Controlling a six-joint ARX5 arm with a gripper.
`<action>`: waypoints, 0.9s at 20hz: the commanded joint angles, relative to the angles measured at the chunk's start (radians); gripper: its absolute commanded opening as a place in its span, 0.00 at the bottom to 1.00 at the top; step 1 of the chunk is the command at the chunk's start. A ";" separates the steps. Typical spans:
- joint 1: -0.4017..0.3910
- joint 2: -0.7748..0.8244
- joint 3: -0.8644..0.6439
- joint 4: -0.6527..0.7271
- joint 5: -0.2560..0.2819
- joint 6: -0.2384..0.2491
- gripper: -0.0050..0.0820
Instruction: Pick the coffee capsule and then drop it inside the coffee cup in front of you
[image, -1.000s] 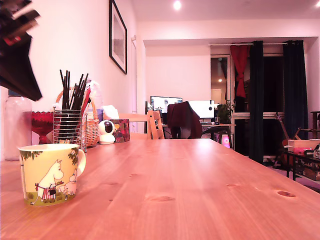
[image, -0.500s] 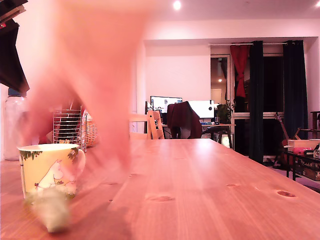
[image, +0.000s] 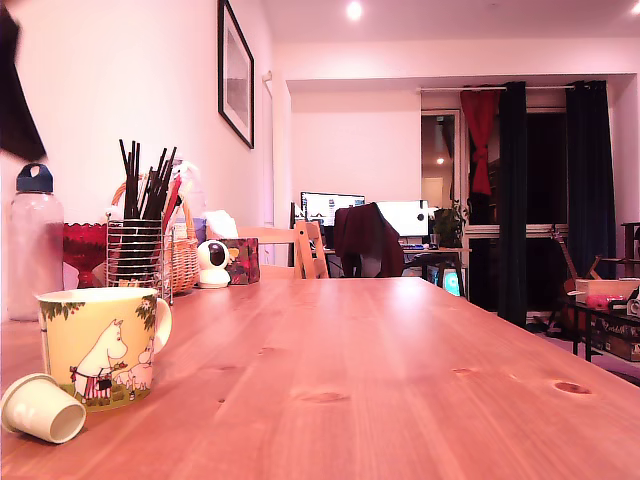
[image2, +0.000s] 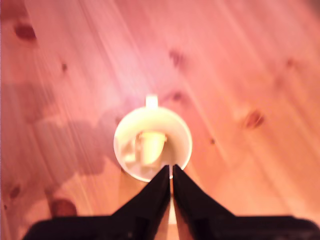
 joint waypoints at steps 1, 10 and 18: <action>0.001 -0.040 -0.042 0.003 -0.001 -0.019 0.04; -0.040 -0.184 -0.113 0.029 -0.018 -0.104 0.04; -0.137 -0.275 -0.220 -0.047 -0.017 -0.128 0.04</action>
